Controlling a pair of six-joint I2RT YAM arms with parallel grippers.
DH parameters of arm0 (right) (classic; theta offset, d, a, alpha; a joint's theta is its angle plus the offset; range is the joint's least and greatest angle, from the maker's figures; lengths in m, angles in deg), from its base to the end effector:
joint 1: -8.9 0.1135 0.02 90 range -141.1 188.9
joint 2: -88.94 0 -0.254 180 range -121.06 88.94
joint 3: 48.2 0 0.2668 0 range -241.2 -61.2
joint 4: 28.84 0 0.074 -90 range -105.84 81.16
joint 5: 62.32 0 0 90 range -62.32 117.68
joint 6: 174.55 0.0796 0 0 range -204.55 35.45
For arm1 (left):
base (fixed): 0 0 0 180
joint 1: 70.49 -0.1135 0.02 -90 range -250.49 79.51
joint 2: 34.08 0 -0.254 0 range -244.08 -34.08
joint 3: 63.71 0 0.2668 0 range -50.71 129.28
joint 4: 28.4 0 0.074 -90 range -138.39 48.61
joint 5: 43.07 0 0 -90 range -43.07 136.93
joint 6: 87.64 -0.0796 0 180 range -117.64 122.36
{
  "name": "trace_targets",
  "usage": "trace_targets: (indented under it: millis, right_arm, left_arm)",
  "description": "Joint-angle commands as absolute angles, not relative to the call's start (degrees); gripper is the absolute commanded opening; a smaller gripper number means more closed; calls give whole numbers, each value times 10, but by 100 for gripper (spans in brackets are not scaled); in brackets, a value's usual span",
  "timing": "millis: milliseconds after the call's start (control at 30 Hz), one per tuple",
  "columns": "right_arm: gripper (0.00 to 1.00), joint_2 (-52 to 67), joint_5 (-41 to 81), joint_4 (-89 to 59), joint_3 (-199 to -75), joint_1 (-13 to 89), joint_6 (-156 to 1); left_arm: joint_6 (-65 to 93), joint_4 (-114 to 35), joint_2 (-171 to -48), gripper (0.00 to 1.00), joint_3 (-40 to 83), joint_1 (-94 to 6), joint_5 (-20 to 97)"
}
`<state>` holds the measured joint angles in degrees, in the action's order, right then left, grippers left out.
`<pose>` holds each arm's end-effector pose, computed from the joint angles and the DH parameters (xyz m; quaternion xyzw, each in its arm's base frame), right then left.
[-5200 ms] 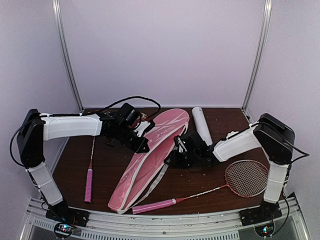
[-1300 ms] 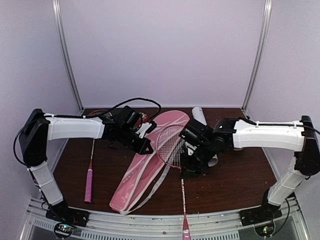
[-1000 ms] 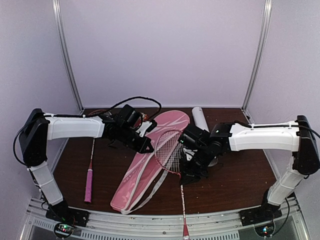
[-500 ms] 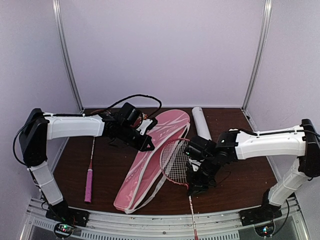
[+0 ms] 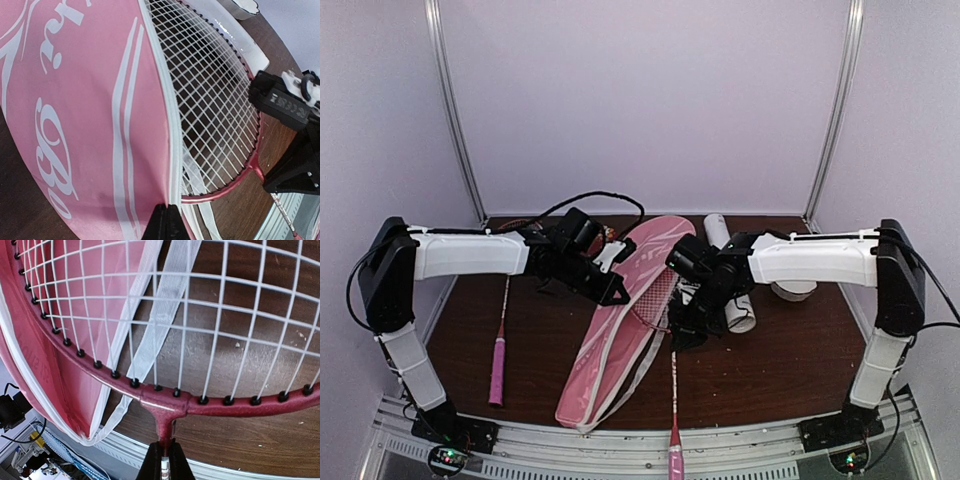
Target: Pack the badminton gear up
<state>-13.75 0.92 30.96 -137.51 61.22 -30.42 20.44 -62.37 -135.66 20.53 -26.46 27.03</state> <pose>0.2023 0.3205 0.1607 0.0186 -0.9628 -0.2510 0.0982 0.2822 -0.3105 0.1666 0.2644 0.8928 -0.3080 0.1954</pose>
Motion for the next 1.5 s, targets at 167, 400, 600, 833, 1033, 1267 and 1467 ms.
trace_targets:
  millis: [167, 400, 600, 833, 1033, 1267, 1467]
  right_arm:
    - [0, -196, -6, 270, -1439, 576, -334]
    - [0, -226, -15, 208, -1449, 550, -322]
    - [5, -247, -27, 166, -1469, 525, -319]
    - [16, -257, -30, 65, -1449, 497, -297]
    - [30, -268, -33, -32, -1431, 488, -277]
    - [49, -173, -26, -88, -1345, 496, -351]
    - [65, -28, 59, -69, -1205, 552, -497]
  left_arm:
    - [165, -612, -1369, 0, 214, -254, 224]
    - [152, -626, -1390, 0, 225, -241, 209]
    - [148, -631, -1395, 0, 221, -241, 204]
    - [141, -638, -1408, 0, 227, -241, 205]
    - [143, -640, -1417, 0, 235, -242, 211]
    - [159, -628, -1420, 0, 231, -256, 213]
    - [164, -625, -1429, 0, 238, -263, 208]
